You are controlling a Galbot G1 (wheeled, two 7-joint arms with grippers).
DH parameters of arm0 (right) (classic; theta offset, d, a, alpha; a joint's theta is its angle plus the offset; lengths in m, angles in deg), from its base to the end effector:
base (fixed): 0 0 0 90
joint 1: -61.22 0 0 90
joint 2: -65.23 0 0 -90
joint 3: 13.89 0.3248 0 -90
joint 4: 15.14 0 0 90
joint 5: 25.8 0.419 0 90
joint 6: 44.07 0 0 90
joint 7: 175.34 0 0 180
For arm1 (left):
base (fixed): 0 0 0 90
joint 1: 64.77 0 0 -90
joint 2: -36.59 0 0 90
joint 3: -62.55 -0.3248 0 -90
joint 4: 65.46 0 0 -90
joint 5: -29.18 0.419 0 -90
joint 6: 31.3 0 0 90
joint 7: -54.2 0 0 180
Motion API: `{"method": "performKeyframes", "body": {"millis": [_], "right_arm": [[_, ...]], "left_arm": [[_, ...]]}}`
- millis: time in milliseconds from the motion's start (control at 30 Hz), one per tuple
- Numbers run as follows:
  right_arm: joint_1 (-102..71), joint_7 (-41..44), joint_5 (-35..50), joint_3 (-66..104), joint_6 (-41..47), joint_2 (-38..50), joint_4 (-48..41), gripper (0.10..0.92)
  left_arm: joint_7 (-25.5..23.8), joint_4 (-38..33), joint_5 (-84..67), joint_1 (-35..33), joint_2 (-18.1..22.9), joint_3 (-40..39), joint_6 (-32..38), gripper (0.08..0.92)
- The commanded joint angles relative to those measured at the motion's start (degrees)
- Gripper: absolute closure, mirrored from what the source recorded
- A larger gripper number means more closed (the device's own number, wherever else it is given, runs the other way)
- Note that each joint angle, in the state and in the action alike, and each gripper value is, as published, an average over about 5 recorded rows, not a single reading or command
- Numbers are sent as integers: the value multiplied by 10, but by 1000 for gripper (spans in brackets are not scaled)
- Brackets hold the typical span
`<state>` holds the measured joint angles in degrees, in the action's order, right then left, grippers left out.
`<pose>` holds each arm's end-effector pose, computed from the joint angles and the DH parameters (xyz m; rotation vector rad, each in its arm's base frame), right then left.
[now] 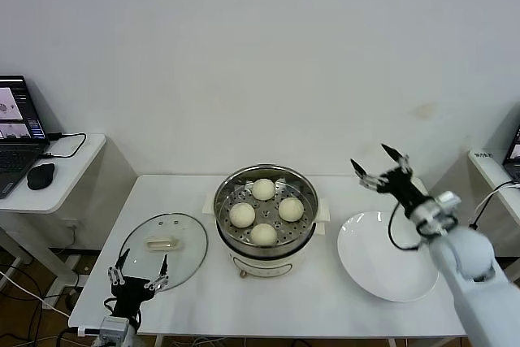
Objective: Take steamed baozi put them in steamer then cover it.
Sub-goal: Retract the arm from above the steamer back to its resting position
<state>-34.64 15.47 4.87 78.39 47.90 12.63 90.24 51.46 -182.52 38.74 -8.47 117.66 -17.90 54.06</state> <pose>0.3852 -0.1425 -0.2004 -0.4695 3.0022 -0.1940 0.2379 0.0820 -0.3065 0.0365 -2.8928 -0.5554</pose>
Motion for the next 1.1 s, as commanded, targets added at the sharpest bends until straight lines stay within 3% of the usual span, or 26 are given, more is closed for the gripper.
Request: {"method": "performKeyframes", "body": {"millis": [33,267,400,467,600,1100], "right_arm": [[-243,-89,32,126,-37,-60,92,203],[-247,-93,25,118,-28,-76,106,202],[-242,-93,19,111,-25,-83,110,203],[-241,-93,17,109,-24,-85,112,203],[-239,-93,16,109,-24,-85,114,202],[-233,-93,17,108,-27,-83,103,203]], "left_arm": [[39,68,303,30,-45,-5,78,177],[134,135,539,61,-125,-58,70,177],[128,142,613,68,-152,-86,13,177],[125,149,628,73,-155,-90,5,177],[167,200,645,96,-150,-78,48,177],[120,269,645,163,-138,-88,39,177]]}}
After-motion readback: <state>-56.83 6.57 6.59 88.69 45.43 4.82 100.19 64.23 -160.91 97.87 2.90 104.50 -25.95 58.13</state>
